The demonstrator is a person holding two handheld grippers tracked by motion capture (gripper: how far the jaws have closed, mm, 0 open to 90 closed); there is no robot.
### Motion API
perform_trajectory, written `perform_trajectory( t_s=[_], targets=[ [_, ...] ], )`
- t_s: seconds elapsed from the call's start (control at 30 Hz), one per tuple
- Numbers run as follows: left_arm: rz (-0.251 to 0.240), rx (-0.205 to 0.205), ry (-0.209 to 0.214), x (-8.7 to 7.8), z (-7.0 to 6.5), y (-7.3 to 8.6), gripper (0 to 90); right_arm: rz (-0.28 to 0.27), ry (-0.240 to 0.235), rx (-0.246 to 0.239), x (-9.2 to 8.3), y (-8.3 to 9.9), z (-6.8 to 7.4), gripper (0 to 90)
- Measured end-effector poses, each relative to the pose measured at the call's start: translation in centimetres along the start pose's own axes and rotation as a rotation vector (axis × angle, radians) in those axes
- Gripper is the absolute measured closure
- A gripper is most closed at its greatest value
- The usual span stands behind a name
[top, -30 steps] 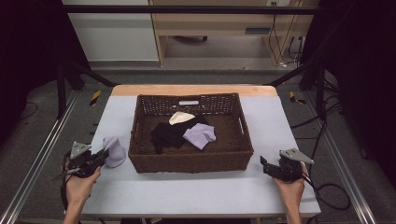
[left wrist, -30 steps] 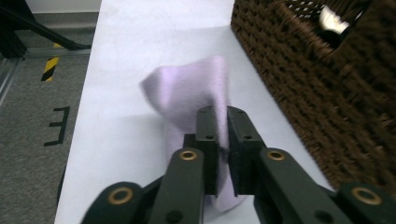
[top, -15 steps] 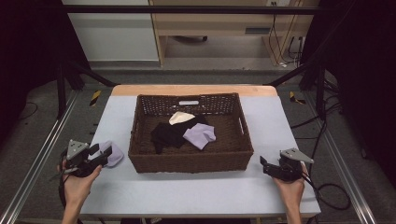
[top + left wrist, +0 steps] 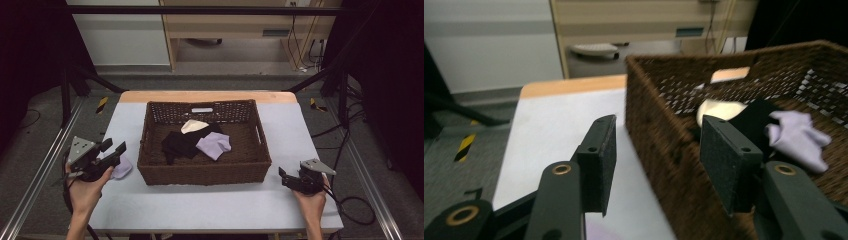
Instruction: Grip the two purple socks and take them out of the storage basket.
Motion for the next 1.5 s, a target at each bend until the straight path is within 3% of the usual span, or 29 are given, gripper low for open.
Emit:
perform_trajectory(
  t_s=[0.3, 0.33, 0.37, 0.4, 0.43, 0.53, 0.9, 1.17, 1.5],
  targets=[
    [0.013, 0.059, 0.071, 3.9, -4.3, -1.8, 50.1, 0.003, -0.001, 0.002, 0.0, 0.0, 0.0, 16.3],
    [0.013, 0.059, 0.071, 3.9, -4.3, -1.8, 49.7, 0.003, -0.001, 0.002, 0.0, 0.0, 0.0, 16.3],
    [0.014, 0.072, 0.086, 4.8, -5.3, -2.1, 49.6, 0.005, -0.002, 0.003, 0.0, 0.0, 0.0, 16.4],
    [0.014, 0.072, 0.086, 4.8, -5.3, -2.1, 49.6, 0.004, -0.003, 0.001, 0.0, 0.0, 0.0, 16.4],
    [0.015, 0.074, 0.107, 5.7, -6.4, -2.4, 49.6, 0.003, -0.004, 0.002, 0.0, 0.0, 0.0, 16.5],
    [0.019, 0.081, 0.125, 6.9, -7.7, -2.7, 49.6, 0.003, -0.005, 0.001, 0.0, 0.0, 0.0, 16.9],
    [0.032, 0.112, 0.158, 10.7, -11.1, -3.0, 50.9, 0.001, -0.004, -0.006, 0.1, 0.0, 0.0, 17.0],
    [0.074, 0.136, 0.19, 14.2, -13.1, -1.6, 52.2, 0.005, -0.006, 0.0, 0.0, 0.0, 0.0, 17.3],
    [0.233, 0.157, 0.236, 16.9, -14.3, 2.2, 46.4, 0.002, -0.012, -0.011, 0.0, 0.0, 0.0, 19.8]
  ],
)
Point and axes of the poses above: each handheld gripper's, and its own axes: x roughly forward along the jaws, y roughly out of its underside, z roughly to its left, the point moved 5 cm from there along x, roughly forward along the jaws, and after that the axes turned 12 degrees about -z, right-handed, at the moved point
